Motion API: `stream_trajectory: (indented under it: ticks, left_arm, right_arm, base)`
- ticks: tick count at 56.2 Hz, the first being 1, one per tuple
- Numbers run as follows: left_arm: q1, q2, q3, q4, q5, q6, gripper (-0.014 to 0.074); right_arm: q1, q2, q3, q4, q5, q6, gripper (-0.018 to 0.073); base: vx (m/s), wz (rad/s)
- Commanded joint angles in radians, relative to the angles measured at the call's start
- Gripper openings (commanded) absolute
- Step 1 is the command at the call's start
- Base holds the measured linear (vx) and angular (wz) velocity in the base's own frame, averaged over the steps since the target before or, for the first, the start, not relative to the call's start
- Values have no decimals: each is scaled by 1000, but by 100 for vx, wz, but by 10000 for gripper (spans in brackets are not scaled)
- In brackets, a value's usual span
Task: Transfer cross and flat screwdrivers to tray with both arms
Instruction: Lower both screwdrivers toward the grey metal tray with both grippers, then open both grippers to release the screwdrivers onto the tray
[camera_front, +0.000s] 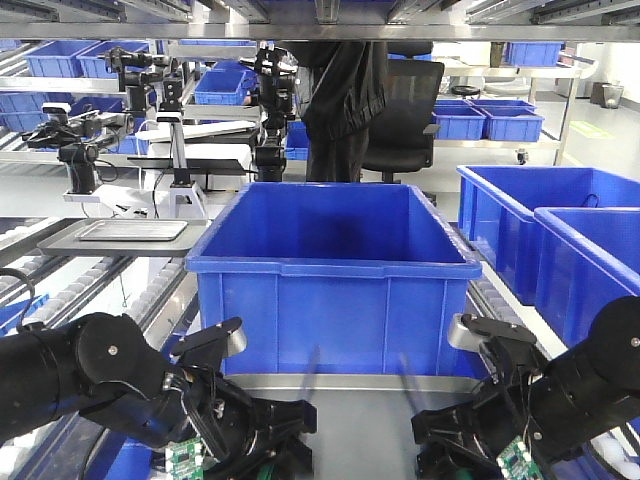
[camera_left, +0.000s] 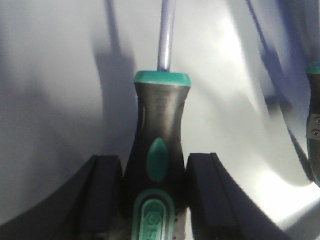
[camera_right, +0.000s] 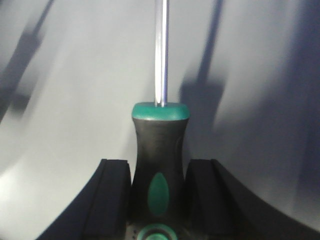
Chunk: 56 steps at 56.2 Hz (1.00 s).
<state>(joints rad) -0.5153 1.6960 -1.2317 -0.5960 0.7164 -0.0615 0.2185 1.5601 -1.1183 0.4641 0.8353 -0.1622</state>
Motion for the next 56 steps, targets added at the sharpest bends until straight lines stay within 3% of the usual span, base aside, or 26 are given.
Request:
stream_trajectory:
  ticks: [1, 8, 20, 31, 37, 43, 49, 56]
  left_arm:
    - [-5, -45, -31, -38, 5, -14, 501]
    - [-5, -45, -31, -38, 27, -14, 528]
    - [-4, -71, -34, -34, 68, 6, 507]
    - [-4, -175, -34, -25, 67, 67, 379]
    - [-4, -269, -34, 31, 68, 72, 206]
    - [-5, -379, -32, 134, 90, 72, -3]
    - [-5, -505, -4, 231, 119, 70, -7]
    - [-5, -698, 117, 296, 72, 61, -3]
  right_arm:
    - [0, -38, -30, 31, -19, -13, 453]
    - [0, -38, -30, 31, -8, -13, 486]
    - [-2, -96, -30, 19, 8, -14, 454]
    - [-2, -242, -30, -45, 16, -28, 341]
    - [-2, -347, -30, -81, 29, -30, 212]
    - [-2, -479, -30, -120, 62, -74, 13]
    - [-2, -606, -14, -172, 80, -88, -13]
    - [-2, -787, 114, -253, -57, -88, -11]
  base:
    - [0, 0]
    - [0, 0]
    - [0, 0]
    - [0, 0]
    - [0, 0]
    - [0, 0]
    - [0, 0]
    - [0, 0]
